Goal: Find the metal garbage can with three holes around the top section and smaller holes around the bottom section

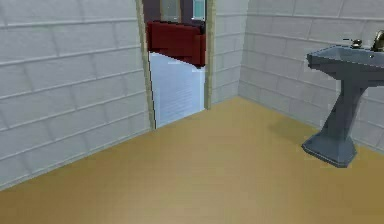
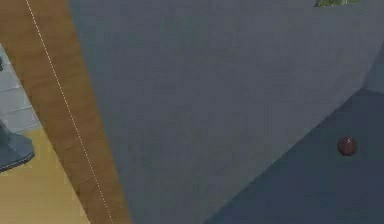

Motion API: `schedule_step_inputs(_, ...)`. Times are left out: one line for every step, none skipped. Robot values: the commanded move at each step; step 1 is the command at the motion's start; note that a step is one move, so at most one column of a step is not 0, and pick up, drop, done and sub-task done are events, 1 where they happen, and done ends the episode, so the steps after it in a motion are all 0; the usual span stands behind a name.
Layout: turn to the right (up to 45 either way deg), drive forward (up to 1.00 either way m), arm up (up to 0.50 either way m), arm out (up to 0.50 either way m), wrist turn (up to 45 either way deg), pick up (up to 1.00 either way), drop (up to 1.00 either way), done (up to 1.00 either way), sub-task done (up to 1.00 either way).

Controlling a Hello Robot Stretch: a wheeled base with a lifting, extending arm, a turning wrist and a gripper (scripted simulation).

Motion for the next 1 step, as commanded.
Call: schedule_step_inputs(0.0,1.0,0.0,0.0,0.0,0.0,0.0,0.0,0.0)
